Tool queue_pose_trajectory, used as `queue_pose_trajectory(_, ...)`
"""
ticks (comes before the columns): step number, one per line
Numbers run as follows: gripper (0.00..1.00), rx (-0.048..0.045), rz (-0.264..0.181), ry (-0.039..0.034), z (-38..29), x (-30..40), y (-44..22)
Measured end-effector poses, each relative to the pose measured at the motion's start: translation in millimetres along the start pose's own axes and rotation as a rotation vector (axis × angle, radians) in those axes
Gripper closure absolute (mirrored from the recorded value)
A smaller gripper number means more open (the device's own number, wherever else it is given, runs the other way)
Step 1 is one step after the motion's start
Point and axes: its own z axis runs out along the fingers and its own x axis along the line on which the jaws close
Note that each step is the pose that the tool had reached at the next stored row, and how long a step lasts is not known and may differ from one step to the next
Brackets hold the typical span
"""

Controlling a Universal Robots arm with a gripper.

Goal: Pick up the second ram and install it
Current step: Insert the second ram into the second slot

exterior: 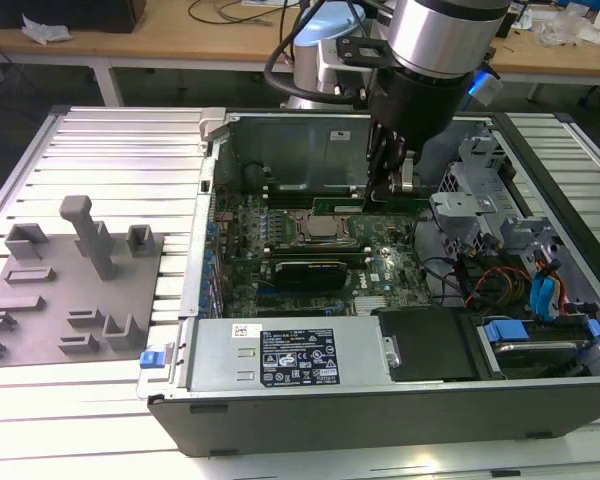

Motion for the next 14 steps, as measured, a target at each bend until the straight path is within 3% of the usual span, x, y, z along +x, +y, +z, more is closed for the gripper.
queue_pose_trajectory(7,0.87,0.0000,0.000,-0.0001,7.1,0.6,4.6)
queue_pose_trajectory(10,0.87,-0.0001,0.000,0.0000,18.3,1.4,4.0)
queue_pose_trajectory(14,0.87,0.0000,0.000,0.0002,28.4,1.1,5.1)
